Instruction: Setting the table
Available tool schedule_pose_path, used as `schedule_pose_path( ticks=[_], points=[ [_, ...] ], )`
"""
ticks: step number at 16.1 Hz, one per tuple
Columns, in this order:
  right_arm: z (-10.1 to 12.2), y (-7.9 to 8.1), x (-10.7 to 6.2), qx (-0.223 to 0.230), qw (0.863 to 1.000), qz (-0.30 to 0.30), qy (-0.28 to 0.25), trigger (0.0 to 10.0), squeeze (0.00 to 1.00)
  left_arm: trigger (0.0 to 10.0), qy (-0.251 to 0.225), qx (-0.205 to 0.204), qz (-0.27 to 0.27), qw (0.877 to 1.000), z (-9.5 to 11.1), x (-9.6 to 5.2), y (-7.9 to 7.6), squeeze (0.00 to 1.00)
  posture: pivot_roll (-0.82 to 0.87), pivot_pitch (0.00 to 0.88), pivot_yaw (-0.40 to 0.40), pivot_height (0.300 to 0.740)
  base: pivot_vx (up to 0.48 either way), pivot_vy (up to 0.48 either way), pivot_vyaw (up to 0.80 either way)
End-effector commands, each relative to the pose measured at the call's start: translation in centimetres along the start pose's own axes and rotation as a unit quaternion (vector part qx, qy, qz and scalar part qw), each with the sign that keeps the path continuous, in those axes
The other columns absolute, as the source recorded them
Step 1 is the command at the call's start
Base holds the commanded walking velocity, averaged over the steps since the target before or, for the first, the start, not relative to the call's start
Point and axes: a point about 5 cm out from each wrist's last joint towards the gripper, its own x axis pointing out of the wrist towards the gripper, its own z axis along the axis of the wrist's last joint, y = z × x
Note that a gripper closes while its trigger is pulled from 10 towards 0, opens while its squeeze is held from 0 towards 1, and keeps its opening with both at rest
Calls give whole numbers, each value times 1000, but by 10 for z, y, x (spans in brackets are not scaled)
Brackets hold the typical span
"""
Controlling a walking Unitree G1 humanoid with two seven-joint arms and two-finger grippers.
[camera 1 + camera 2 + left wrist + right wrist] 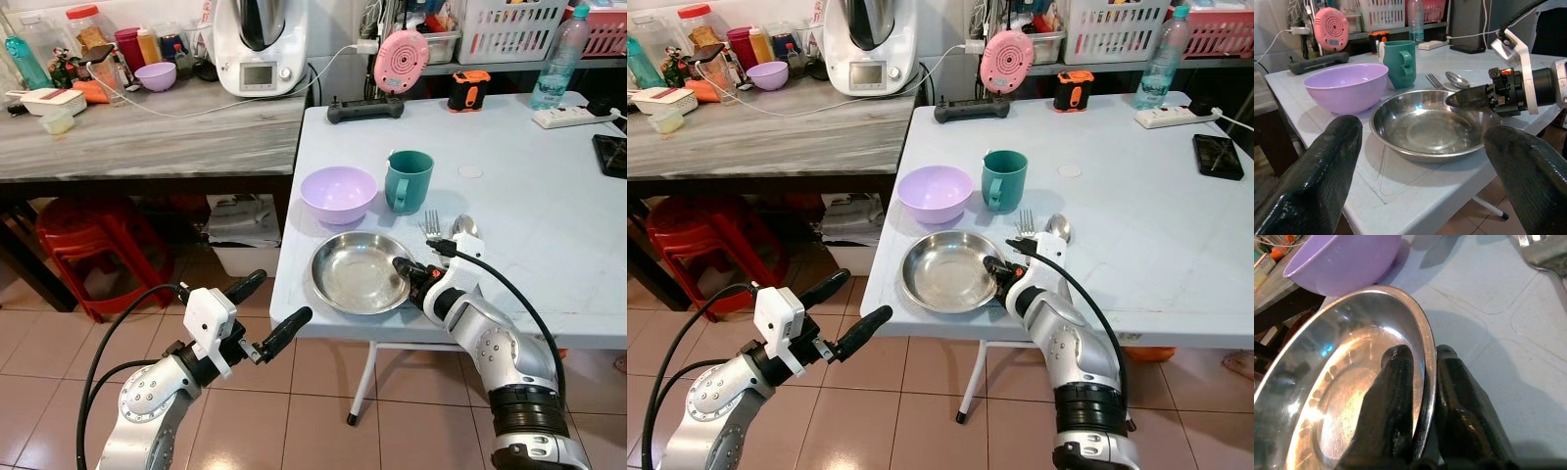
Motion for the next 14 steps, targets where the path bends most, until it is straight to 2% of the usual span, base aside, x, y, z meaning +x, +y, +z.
schedule_pose_path(
  ticks=[1,5,8,9,10,11,12,13,14],
  points=[
    [-13,-4,1,24,999,-13,28,0,0,10000,7,9,-3,1000,-1,-1,1,0,-65,0,113,740,0,0,0],
    [-9,-5,2,53,998,-27,19,0,0,10000,2,17,0,1000,-1,2,3,0,-64,0,107,740,0,0,0],
    [-2,-5,0,44,998,-41,-11,0,0,10000,-4,25,32,999,0,2,7,0,-58,0,101,740,0,0,0],
    [3,-3,-2,19,998,-51,-31,9882,0,10000,6,27,82,996,-3,0,15,0,-60,0,98,740,0,0,0],
    [5,-4,-4,-11,997,-70,-38,10000,0,10000,13,23,120,992,-6,-1,21,0,-60,0,98,740,0,0,0],
    [7,-5,-6,-45,992,-99,-57,10000,0,10000,21,6,181,983,-10,-1,32,0,-63,0,92,740,0,0,0],
    [7,-3,-7,-45,992,-93,-67,10000,0,10000,25,6,209,978,-11,-1,38,0,-63,0,87,740,0,0,0],
    [9,1,-9,-75,990,-75,-92,10000,0,10000,27,5,235,972,-12,-1,42,0,-65,0,84,740,0,0,0],
    [9,4,-11,-81,989,-67,-107,10000,0,10000,28,-8,245,969,-14,-1,44,0,-67,0,82,740,0,0,0]
  ],
)
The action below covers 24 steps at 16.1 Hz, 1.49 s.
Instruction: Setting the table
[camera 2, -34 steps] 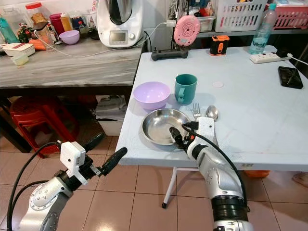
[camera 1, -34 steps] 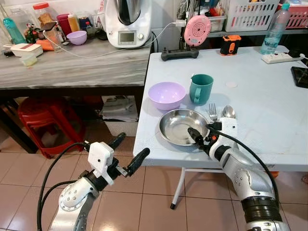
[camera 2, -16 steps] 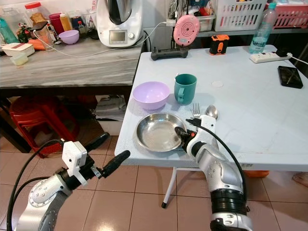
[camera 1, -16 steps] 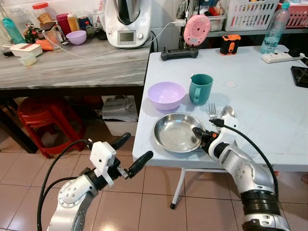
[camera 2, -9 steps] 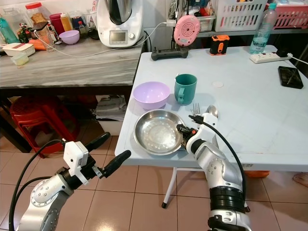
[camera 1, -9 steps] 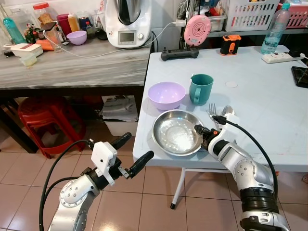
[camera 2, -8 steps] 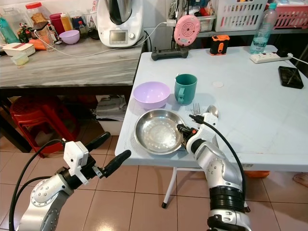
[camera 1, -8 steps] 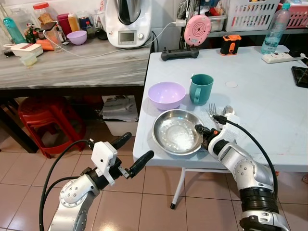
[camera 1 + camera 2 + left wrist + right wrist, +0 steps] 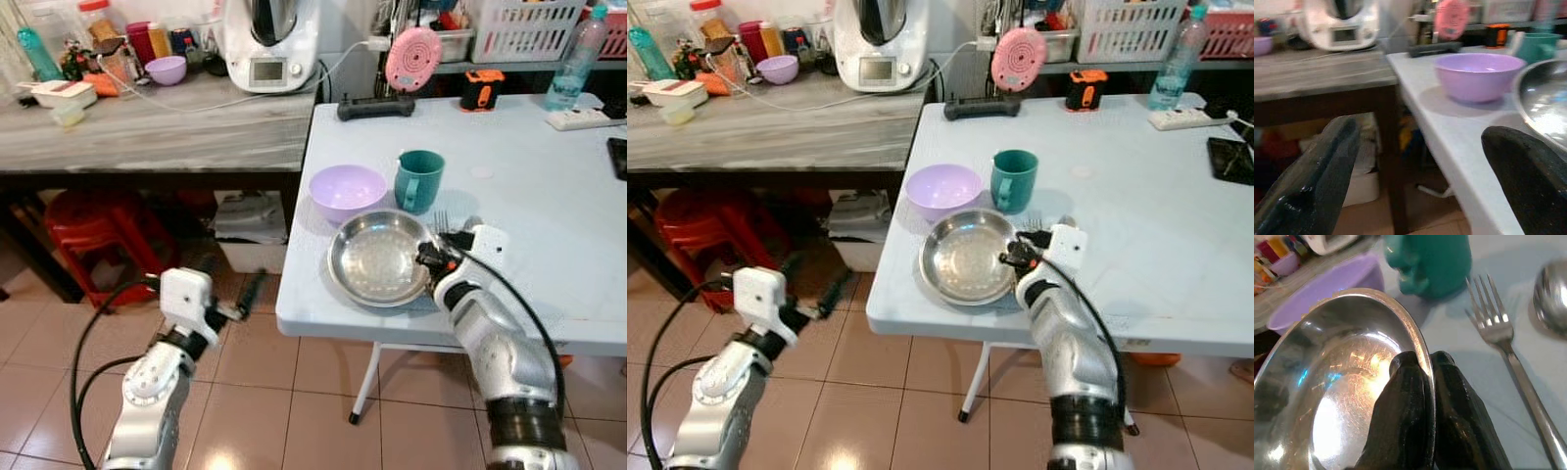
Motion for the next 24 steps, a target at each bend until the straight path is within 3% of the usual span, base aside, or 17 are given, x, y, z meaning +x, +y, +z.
schedule_pose_path(
  ticks=[1,2,4,6,12,19,24],
  points=[
    [-3,2,-1,-22,1000,-1,-2,10000,0,10000,9,-3,20,1000,-2,1,5,0,-69,0,79,740,0,0,0],
    [-3,4,-4,-67,998,-8,-14,10000,0,10000,13,-4,47,999,-4,4,9,0,-73,0,77,740,0,0,0],
    [-3,4,-9,-27,999,-12,-27,10000,0,10000,14,-8,57,998,-6,7,10,0,-77,0,74,740,0,0,0],
    [0,5,-13,-23,999,-9,-47,10000,0,10000,9,-32,60,998,-6,11,8,0,-82,0,72,740,0,0,0],
    [-1,10,-15,-34,998,-3,-54,10000,0,10000,-1,-54,65,996,-3,18,6,0,-82,0,69,740,0,163,-755],
    [3,13,-16,-59,994,-14,-92,10000,0,10000,-11,-62,62,996,1,25,6,0,-81,0,79,740,0,399,0],
    [4,12,-16,-45,995,-11,-92,10000,0,10000,-16,-63,74,995,3,26,6,0,-75,0,65,740,0,421,0]
  ],
)
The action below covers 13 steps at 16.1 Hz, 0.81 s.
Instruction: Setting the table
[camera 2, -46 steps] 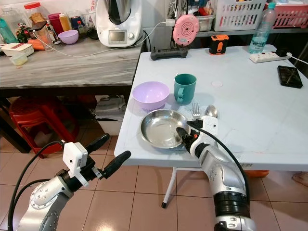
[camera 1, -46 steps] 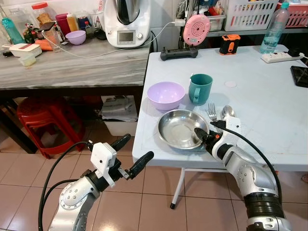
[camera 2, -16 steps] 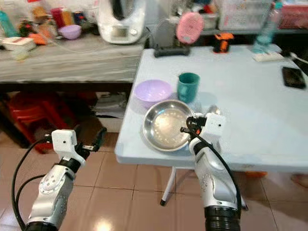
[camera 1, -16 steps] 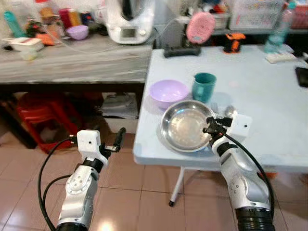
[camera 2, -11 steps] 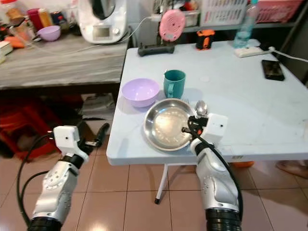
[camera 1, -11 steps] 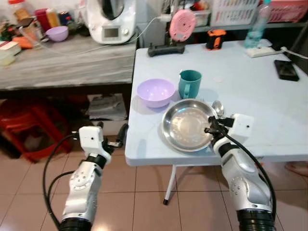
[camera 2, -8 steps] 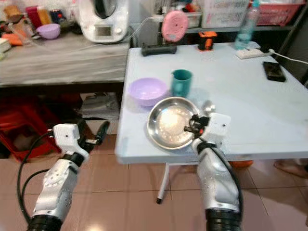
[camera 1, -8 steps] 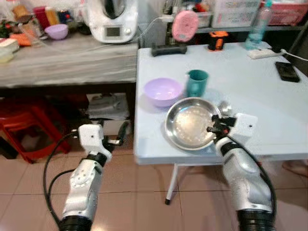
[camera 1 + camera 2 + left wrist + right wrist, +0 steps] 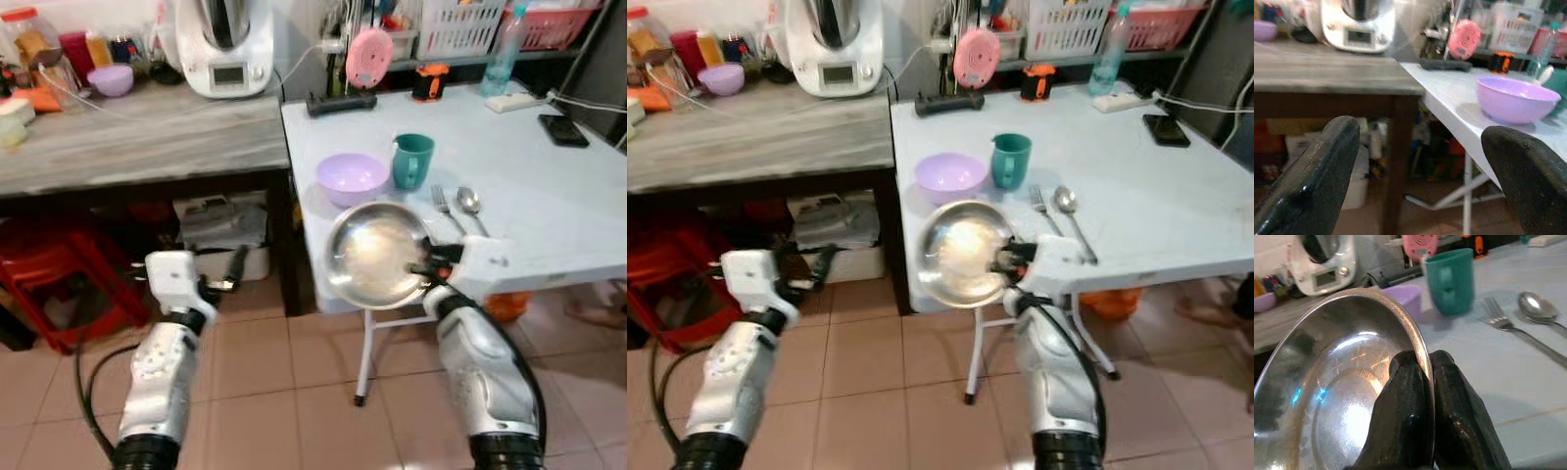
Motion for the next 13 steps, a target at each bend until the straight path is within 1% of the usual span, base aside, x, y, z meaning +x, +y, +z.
schedule_pose_path(
  ticks=[1,4,11,13],
  points=[
    [6,-7,0,-2,1000,-9,-9,10000,0,10000,1,0,-1,1000,-1,1,-5,0,-76,0,66,740,0,424,-431],
    [8,-7,0,-1,1000,-8,-13,10000,0,10000,0,1,4,1000,0,1,-4,0,-78,0,68,740,0,423,-612],
    [11,-7,-2,-7,1000,-2,-24,10000,0,10000,0,1,0,1000,0,5,-6,0,-88,0,80,740,0,426,0],
    [11,-7,-2,-7,1000,-3,-26,10000,0,10000,0,1,-2,1000,0,5,-7,0,-90,0,82,740,0,426,675]
  ],
)
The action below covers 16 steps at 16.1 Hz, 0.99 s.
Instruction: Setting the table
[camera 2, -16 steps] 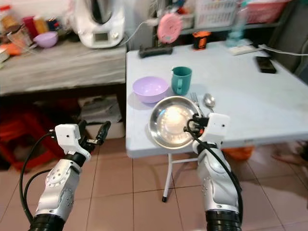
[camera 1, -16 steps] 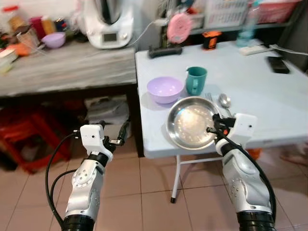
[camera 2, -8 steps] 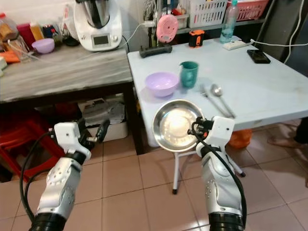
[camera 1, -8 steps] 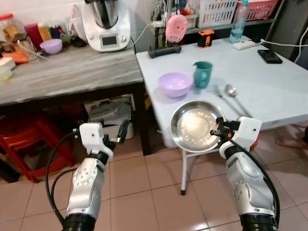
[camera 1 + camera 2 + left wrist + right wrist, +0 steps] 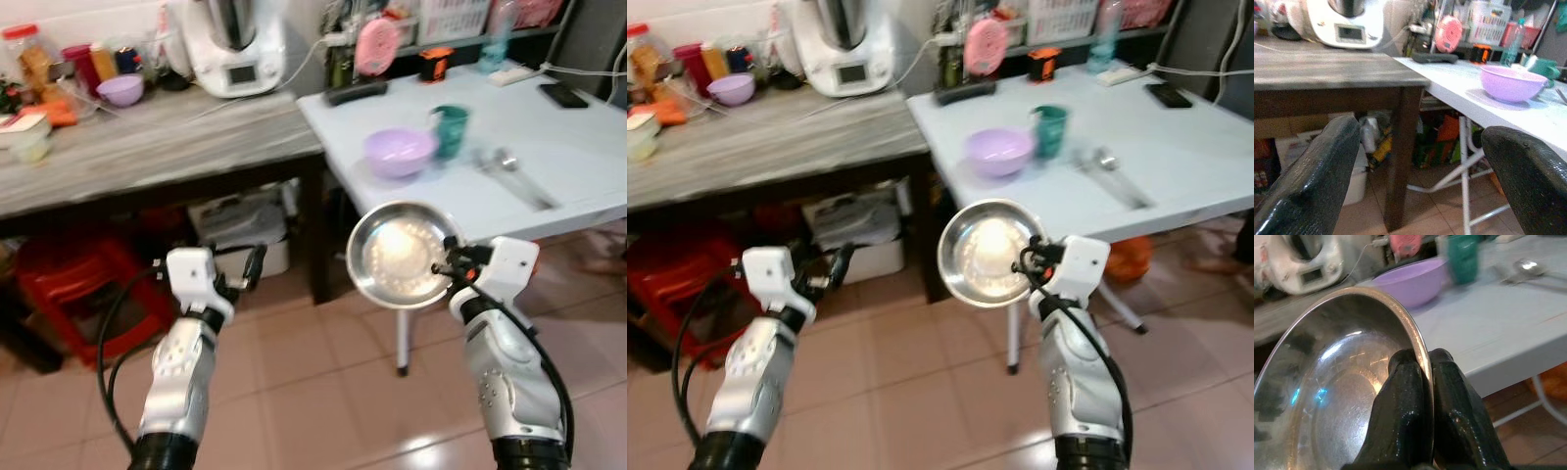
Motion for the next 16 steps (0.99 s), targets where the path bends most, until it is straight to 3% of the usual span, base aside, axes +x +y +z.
schedule_pose_path(
  ticks=[1,6,16],
  points=[
    [6,17,3,5,999,28,-14,10000,0,10000,5,8,19,1000,0,-5,12,0,-91,0,83,740,0,428,681],
    [7,16,3,9,999,29,-16,10000,0,10000,5,8,22,1000,0,-5,12,0,-92,0,84,740,0,394,683],
    [13,12,-12,-26,999,7,-40,10000,0,10000,-11,-9,-4,1000,5,-15,2,0,-97,0,85,740,56,0,0]
  ],
)
